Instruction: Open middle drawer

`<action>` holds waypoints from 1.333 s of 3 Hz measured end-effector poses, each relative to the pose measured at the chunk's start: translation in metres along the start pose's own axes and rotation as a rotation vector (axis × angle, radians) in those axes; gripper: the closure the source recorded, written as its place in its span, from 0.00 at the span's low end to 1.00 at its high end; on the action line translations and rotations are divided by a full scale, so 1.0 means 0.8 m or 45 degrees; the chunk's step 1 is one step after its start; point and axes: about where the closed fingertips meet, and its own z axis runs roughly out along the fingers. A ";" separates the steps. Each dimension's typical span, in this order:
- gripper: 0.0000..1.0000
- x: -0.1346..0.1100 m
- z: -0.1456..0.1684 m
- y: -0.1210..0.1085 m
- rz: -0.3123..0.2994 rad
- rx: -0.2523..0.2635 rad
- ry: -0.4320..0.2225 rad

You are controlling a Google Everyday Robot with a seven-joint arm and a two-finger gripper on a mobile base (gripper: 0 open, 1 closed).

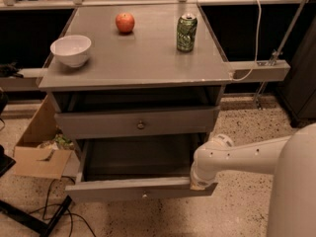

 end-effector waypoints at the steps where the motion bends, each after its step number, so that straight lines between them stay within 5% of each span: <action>1: 1.00 -0.001 0.000 0.000 0.000 0.000 0.000; 4: 1.00 0.009 -0.003 0.018 0.018 -0.030 -0.015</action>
Offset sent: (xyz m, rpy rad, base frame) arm -0.2700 -0.1820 0.0299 0.2471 0.3381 -0.1844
